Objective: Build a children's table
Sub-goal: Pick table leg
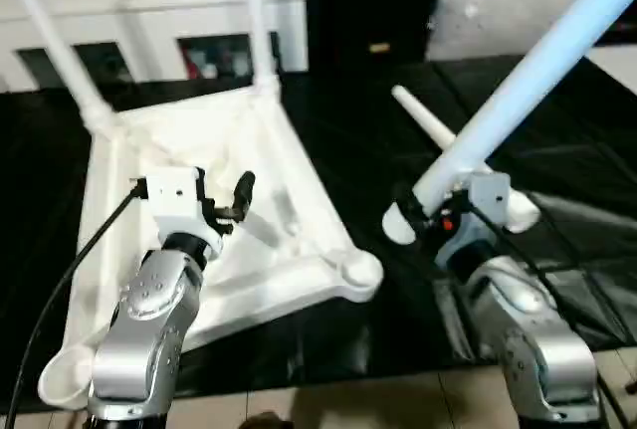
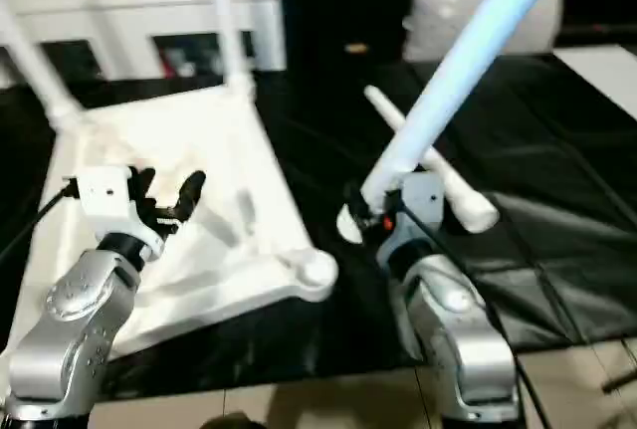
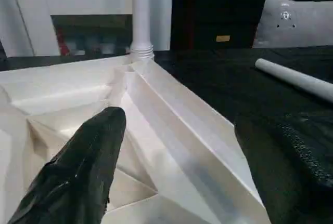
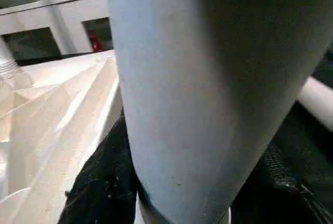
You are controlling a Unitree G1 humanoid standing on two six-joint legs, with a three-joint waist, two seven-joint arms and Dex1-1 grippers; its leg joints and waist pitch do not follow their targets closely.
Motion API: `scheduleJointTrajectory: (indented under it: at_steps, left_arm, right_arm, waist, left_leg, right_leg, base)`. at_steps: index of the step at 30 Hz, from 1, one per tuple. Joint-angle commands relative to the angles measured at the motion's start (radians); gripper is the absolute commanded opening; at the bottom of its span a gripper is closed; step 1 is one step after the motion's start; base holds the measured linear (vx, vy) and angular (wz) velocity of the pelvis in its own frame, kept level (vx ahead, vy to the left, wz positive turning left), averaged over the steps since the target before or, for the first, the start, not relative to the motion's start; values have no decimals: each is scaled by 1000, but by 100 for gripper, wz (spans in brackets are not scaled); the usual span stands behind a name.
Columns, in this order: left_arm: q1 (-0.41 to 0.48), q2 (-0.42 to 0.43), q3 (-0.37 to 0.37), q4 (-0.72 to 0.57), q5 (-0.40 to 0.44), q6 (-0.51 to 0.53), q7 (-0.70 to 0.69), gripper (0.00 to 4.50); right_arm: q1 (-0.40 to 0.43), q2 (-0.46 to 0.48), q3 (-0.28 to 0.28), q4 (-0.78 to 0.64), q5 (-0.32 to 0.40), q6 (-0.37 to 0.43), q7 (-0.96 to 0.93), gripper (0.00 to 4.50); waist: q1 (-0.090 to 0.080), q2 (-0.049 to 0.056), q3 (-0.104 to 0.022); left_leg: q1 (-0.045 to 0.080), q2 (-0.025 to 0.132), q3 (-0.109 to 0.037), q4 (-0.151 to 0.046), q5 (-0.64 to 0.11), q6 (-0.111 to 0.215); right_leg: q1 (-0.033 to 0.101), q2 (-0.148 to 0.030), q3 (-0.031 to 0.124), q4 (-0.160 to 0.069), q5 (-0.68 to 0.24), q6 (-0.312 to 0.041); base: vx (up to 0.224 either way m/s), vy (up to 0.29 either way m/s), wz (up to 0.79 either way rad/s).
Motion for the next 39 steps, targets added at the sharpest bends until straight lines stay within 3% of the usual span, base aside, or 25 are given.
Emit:
scheduleJointTrajectory:
  at_steps: [1,2,3,4,7,9,19,20,21,22,23,24,26,28,29,30,31,32,33,34,35,36,37,38,39]
  left_arm:
    - [15,10,-4,5,22,-8,5,376]
    - [20,10,-6,5,23,-14,3,376]
    - [21,10,-6,5,23,-15,2,376]
    - [38,17,-9,2,29,-37,-6,376]
    - [49,22,-11,-9,30,-42,-17,376]
    - [61,23,-10,-27,20,-47,-33,376]
    - [88,17,-30,-50,13,-63,-55,376]
    - [87,19,-40,-48,20,-68,-62,376]
    - [86,21,-44,-48,25,-69,-66,376]
    - [84,22,-48,-47,27,-71,-70,376]
    - [84,23,-50,-47,29,-72,-74,376]
    - [83,24,-53,-47,31,-72,-78,376]
    - [82,26,-59,-45,34,-73,-84,376]
    - [80,27,-61,-43,34,-74,-88,376]
    - [78,28,-63,-40,33,-76,-91,376]
    - [76,28,-64,-39,32,-77,-90,376]
    - [76,28,-65,-38,32,-77,-90,376]
    - [71,26,-68,-31,32,-84,-89,376]
    - [71,26,-68,-31,32,-84,-89,376]
    - [68,27,-72,-29,31,-80,-96,376]
    - [65,29,-78,-27,33,-76,-105,376]
    - [65,29,-78,-27,33,-76,-105,376]
    - [64,34,-87,-23,35,-79,-118,376]
    - [64,36,-91,-21,35,-81,-125,376]
    - [63,40,-99,-19,35,-84,-137,376]
  right_arm:
    - [-18,-2,-5,1,8,-10,12,188]
    - [-21,-4,-6,5,8,-11,15,188]
    - [-22,-5,-6,5,8,-11,16,188]
    - [-30,-14,-3,20,6,-17,26,188]
    - [-35,-20,0,28,4,-22,30,188]
    - [-36,-21,4,31,3,-27,33,188]
    - [-23,-45,34,38,-17,-59,72,188]
    - [-27,-53,45,35,-21,-66,84,188]
    - [-29,-55,48,35,-22,-67,88,188]
    - [-30,-56,51,37,-26,-72,90,188]
    - [-31,-57,53,38,-28,-75,92,188]
    - [-30,-58,53,42,-31,-81,92,188]
    - [-26,-59,54,47,-31,-93,95,188]
    - [-20,-60,52,48,-27,-103,97,188]
    - [-17,-61,49,48,-26,-111,97,188]
    - [-16,-55,40,49,-18,-115,97,188]
    - [-15,-53,37,49,-16,-116,97,188]
    - [-15,-42,11,49,2,-115,88,188]
    - [-15,-42,11,49,2,-115,88,188]
    - [-16,-41,3,50,5,-116,85,188]
    - [-16,-43,-2,50,6,-124,84,188]
    - [-16,-43,-2,50,6,-124,84,188]
    - [-14,-45,-8,46,14,-129,84,188]
    - [-13,-45,-11,45,18,-129,83,188]
    - [-12,-51,-13,49,12,-134,81,188]
  waist:
    - [7,-19,-58]
    - [8,-30,-60]
    - [13,-26,-65]
    - [14,-40,-66]
    - [19,-32,-65]
    - [22,-30,-63]
    - [38,-47,-59]
    - [51,-59,-49]
    - [47,-34,-52]
    - [38,-37,-54]
    - [35,-30,-50]
    - [35,-28,-45]
    - [29,-25,-29]
    - [27,-27,-32]
    - [16,-20,-47]
    - [-10,11,-63]
    - [-21,-2,-60]
    - [-23,-2,-65]
    - [-23,-10,-64]
    - [-16,-26,-66]
    - [1,-63,-67]
    - [1,-63,-67]
    - [31,-75,-66]
    - [33,-80,-81]
    - [31,-80,-82]
  left_leg:
    - [11,58,-7,-93,-185,10]
    - [10,60,-3,-93,-173,20]
    - [7,62,-1,-92,-127,36]
    - [4,65,5,-90,-91,58]
    - [8,69,9,-93,-101,65]
    - [12,72,10,-95,-124,60]
    - [14,76,13,-107,-219,8]
    - [-41,38,-22,-120,-227,72]
    - [-36,29,-25,-123,-276,91]
    - [-27,24,-38,-110,-338,124]
    - [-38,22,-43,-108,-350,122]
    - [-30,21,-42,-109,-397,105]
    - [-32,15,-42,-108,-525,55]
    - [-34,16,-45,-109,-512,54]
    - [17,41,-61,-121,-475,68]
    - [120,90,-95,-134,-449,114]
    - [143,115,-129,-137,-442,161]
    - [168,135,-157,-126,-311,280]
    - [163,139,-160,-113,-197,350]
    - [139,139,-144,-84,53,437]
    - [49,85,-85,-43,176,372]
    - [49,85,-85,-43,176,372]
    - [-32,20,-27,-22,115,182]
    - [-14,21,-21,-32,121,98]
    - [-8,18,-19,-38,104,74]
  right_leg:
    - [22,-61,34,-85,-36,-172]
    - [21,-60,35,-86,-27,-173]
    - [22,-59,33,-79,13,-178]
    - [19,-52,29,-75,66,-187]
    - [12,-50,28,-72,50,-198]
    - [9,-49,29,-73,31,-205]
    - [4,-50,34,-81,-60,-176]
    - [43,-64,-14,-82,-66,-166]
    - [48,-65,-31,-93,-141,-149]
    - [55,-87,-41,-114,-262,-149]
    - [78,-91,-56,-132,-371,-142]
    - [77,-90,-61,-142,-446,-138]
    - [111,-91,-86,-172,-644,-121]
    - [131,-89,-96,-180,-641,-116]
    - [117,-49,-89,-161,-491,-137]
    - [50,8,-71,-94,-290,-149]
    - [22,16,-59,-51,-213,-146]
    - [-15,17,-35,5,-123,-94]
    - [-33,8,-19,23,-82,-63]
    - [-57,-27,17,21,19,-31]
    - [-17,-93,76,-52,229,-21]
    - [-17,-93,76,-52,229,-21]
    - [56,-133,83,-41,579,10]
    - [52,-81,59,-19,750,49]
    - [51,-64,51,-15,777,60]
  base:
    - [0,0,0]
    - [0,0,0]
    - [0,0,0]
    - [0,0,0]
    - [0,0,0]
    - [0,0,0]
    - [0,0,0]
    - [0,0,0]
    - [-17,-9,28]
    - [-3,-13,50]
    - [-3,-13,50]
    - [22,-12,52]
    - [52,-5,60]
    - [78,3,56]
    - [94,5,55]
    - [135,10,49]
    - [153,6,23]
    - [153,6,23]
    - [135,-21,7]
    - [77,-56,5]
    - [77,-56,5]
    - [83,-81,2]
    - [74,-89,-2]
    - [74,-89,-2]
    - [16,-61,-5]
